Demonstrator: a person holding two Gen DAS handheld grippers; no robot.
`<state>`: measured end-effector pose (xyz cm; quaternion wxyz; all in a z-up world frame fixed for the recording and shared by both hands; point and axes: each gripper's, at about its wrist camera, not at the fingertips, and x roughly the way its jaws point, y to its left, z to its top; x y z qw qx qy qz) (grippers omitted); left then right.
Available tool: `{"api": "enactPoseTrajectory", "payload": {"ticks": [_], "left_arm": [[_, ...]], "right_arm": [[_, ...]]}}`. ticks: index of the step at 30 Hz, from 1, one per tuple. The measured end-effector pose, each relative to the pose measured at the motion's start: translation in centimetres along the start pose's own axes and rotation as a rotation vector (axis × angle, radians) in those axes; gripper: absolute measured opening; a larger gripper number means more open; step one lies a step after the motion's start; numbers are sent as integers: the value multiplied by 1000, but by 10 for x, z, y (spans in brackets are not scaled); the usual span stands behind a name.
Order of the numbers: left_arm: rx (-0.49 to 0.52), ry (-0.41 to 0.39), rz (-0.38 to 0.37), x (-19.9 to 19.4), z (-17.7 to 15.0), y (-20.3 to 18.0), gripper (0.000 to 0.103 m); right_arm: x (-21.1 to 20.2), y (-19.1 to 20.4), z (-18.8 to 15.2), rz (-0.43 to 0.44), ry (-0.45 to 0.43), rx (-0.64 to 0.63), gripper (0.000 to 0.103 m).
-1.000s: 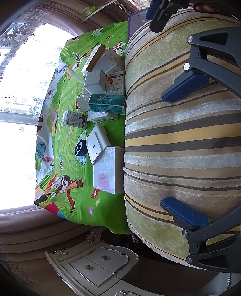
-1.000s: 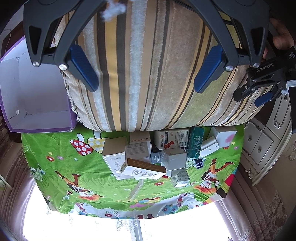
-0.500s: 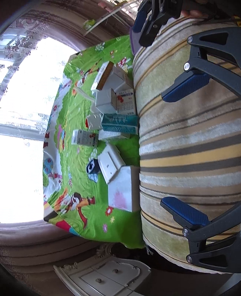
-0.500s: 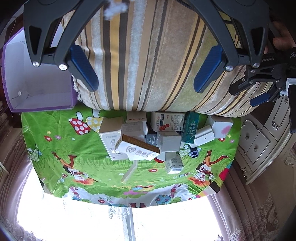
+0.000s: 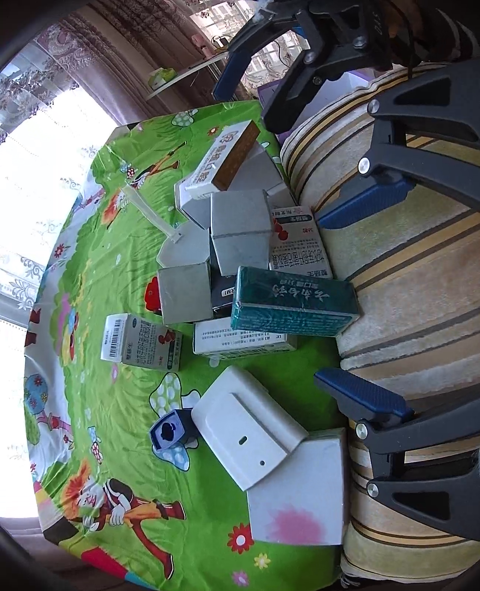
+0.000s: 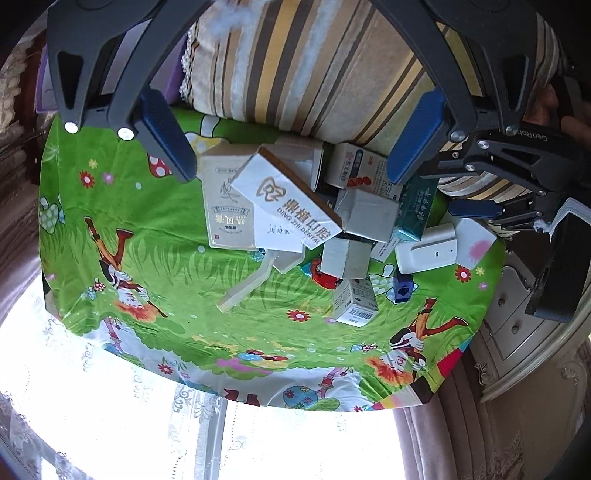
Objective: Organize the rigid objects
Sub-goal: 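Grasp the teal box with the left tool while the right tool grasps the white DING ZHI DENTAL box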
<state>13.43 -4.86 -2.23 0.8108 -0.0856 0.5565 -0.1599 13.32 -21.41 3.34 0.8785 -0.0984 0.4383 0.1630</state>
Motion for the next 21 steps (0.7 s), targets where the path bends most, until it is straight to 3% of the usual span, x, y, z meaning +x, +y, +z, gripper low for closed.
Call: {"api": "enactPoseTrajectory", "payload": {"ticks": [4, 6, 12, 15, 21], "left_arm": [[-15, 26, 3, 13, 8, 5, 75], [-20, 35, -3, 15, 11, 7, 69], [-43, 48, -33, 23, 15, 12, 48], [-49, 35, -44, 19, 14, 12, 39], [-78, 3, -48, 7, 6, 19, 39]], "right_arm": [[15, -6, 8, 20, 12, -22, 102], [21, -7, 11, 26, 18, -34, 95], [36, -9, 13, 69, 58, -46, 69], [40, -8, 12, 90, 72, -49, 49], [36, -5, 8, 112, 59, -53, 48]]}}
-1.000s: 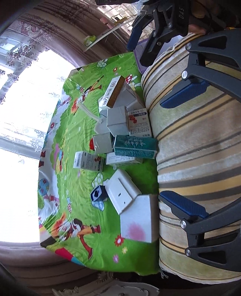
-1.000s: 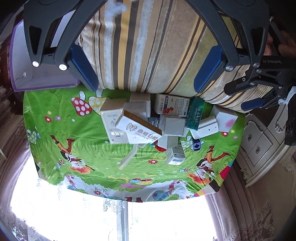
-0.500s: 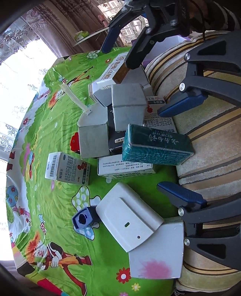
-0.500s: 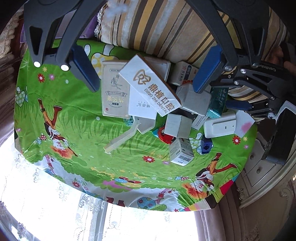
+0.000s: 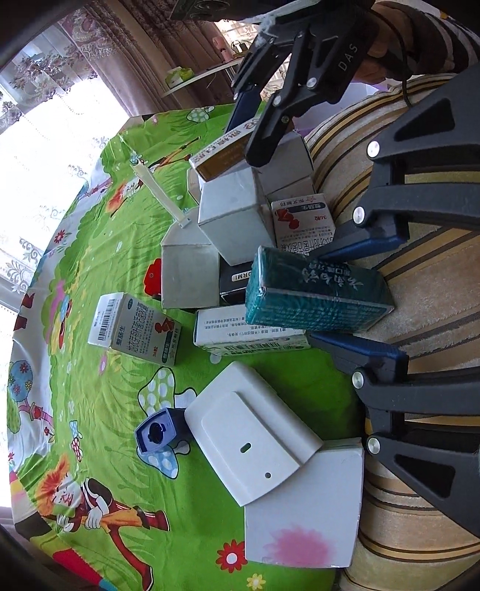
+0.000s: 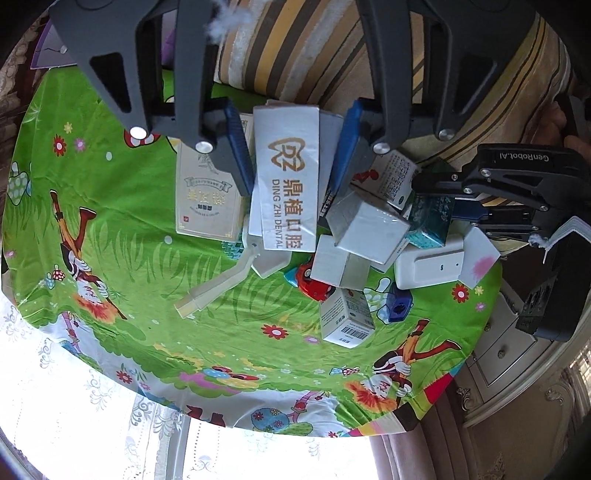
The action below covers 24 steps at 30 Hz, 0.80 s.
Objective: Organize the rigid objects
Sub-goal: 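Grasp the teal box with the left tool while the right tool grasps the white DING ZHI DENTAL box, then carry both boxes into the purple box and open both tools to release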
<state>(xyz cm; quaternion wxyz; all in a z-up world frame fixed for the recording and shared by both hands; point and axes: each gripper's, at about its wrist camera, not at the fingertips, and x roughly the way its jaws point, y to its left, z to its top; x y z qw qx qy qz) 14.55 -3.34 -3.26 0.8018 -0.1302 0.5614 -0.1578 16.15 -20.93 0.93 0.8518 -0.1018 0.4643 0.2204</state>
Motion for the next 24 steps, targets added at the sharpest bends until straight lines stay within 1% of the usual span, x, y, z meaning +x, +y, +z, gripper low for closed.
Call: {"api": "enactPoseTrajectory", "payload": {"ticks": [8, 16, 18, 19, 24], "left_arm": [[-23, -76, 10, -20, -10, 2, 39], [-15, -92, 27, -26, -18, -6, 39], [-9, -94, 33, -26, -20, -8, 39], [-7, -94, 37, -26, -20, -8, 39], [-6, -95, 45, -26, -20, -10, 39]], "right_arm": [[-21, -5, -11, 17, -61, 79, 48], [-28, -8, -24, 74, -66, 125, 48], [-29, -8, -26, 76, -67, 130, 49], [-28, -8, -27, 78, -58, 135, 52], [-29, -12, -32, 97, -62, 155, 52]]}}
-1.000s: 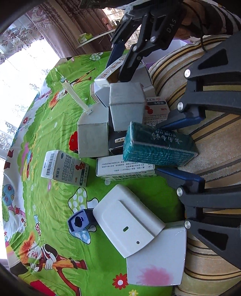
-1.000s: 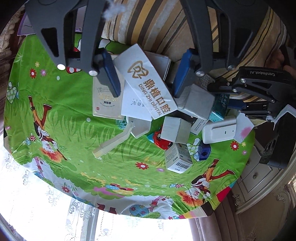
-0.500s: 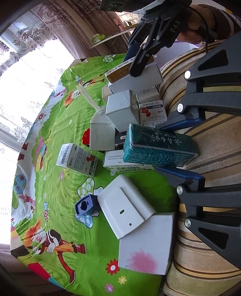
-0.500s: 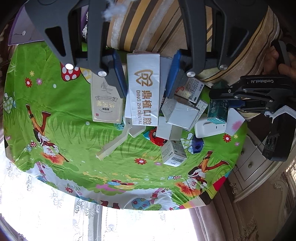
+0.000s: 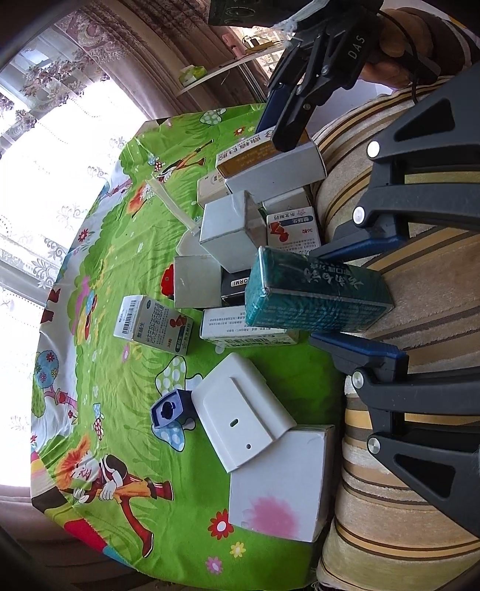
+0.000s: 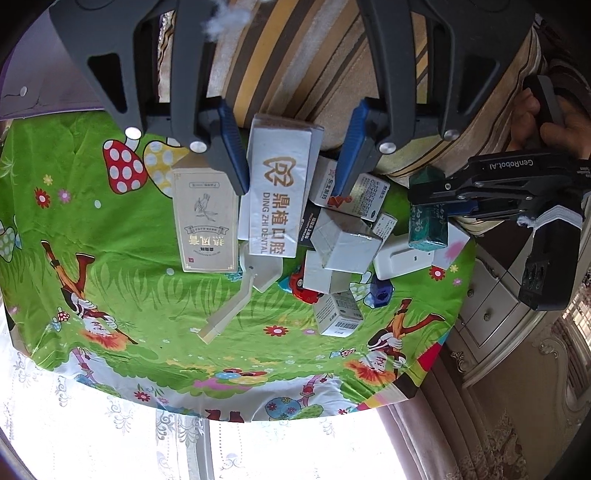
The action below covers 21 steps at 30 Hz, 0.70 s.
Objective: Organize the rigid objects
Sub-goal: 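Carry both boxes into the purple box and open both tools to release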
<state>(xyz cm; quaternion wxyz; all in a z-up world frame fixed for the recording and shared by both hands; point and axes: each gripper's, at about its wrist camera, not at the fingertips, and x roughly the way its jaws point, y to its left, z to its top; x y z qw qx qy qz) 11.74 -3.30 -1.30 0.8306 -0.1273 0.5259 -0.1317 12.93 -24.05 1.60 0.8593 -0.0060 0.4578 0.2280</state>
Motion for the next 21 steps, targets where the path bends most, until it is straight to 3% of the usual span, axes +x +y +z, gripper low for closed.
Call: {"api": "enactPoseTrajectory", "payload": {"ticks": [2, 5, 12, 21], "left_arm": [[0, -2, 3, -1, -1, 0, 39], [-2, -10, 8, -3, -2, -1, 39], [21, -52, 15, -17, -8, -13, 39], [87, -59, -50, -26, -19, -57, 39]], "right_arm": [[0, -2, 0, 9, -1, 10, 50], [-3, -5, 0, 15, -15, 30, 35], [-19, -11, -9, 17, -64, 65, 35], [-63, -30, -39, -24, -136, 139, 35]]}}
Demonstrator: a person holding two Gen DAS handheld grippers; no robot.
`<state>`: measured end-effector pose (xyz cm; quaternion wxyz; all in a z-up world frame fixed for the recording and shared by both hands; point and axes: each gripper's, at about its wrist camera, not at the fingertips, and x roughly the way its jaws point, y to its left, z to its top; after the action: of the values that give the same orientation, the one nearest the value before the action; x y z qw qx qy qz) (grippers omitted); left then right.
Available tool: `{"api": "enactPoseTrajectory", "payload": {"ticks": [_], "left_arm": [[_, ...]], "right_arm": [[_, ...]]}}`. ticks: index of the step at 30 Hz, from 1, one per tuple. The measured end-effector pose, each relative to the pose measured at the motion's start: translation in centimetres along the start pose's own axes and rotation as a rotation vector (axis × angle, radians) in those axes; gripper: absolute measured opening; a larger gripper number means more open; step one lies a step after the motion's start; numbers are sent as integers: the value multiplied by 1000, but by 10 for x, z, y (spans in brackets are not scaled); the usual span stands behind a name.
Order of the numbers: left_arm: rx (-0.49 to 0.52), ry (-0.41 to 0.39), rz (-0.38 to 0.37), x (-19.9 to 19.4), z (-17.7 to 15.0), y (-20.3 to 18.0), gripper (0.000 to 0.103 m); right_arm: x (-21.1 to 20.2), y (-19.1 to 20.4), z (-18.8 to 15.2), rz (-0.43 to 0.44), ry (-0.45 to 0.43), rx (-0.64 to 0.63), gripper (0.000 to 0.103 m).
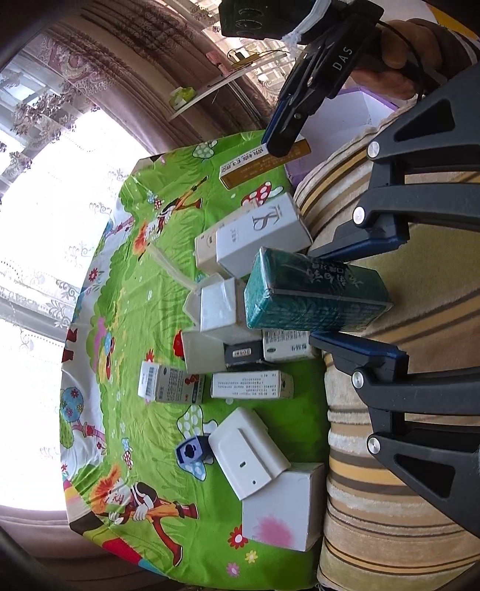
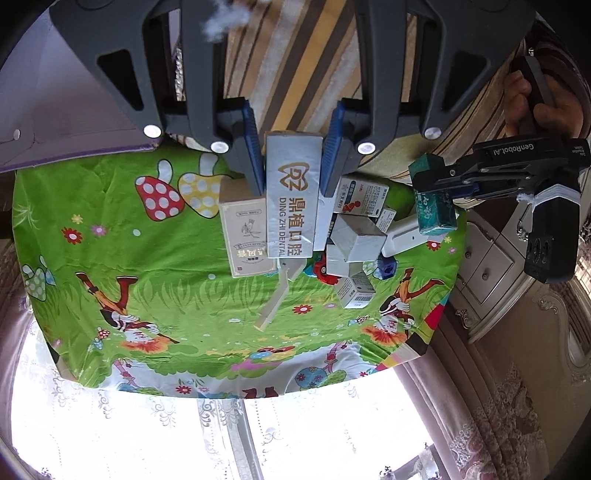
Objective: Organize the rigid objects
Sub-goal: 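Carry both boxes into the purple box and open both tools to release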
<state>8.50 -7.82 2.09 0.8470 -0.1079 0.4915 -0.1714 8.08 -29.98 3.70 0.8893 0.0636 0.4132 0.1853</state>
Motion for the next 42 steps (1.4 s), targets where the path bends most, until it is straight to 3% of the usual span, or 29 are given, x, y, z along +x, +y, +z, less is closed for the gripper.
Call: {"api": "enactPoseTrajectory", "payload": {"ticks": [6, 14, 24, 34, 39, 42], "left_arm": [[76, 8, -101, 3, -5, -47, 39], [162, 94, -226, 26, -16, -109, 39], [218, 183, -306, 54, -25, -162, 39], [280, 270, -399, 74, -37, -199, 40], [316, 263, -404, 72, -39, -206, 66], [329, 245, -402, 69, -39, -206, 72]], "right_arm": [[-31, -24, -25, -62, -27, 58, 35], [-62, -58, -62, -172, -43, 119, 35], [-76, -102, -107, -298, -3, 218, 35], [-92, -133, -134, -350, -6, 324, 35], [-93, -143, -140, -345, 2, 367, 36], [-94, -143, -139, -348, 9, 369, 36]]}}
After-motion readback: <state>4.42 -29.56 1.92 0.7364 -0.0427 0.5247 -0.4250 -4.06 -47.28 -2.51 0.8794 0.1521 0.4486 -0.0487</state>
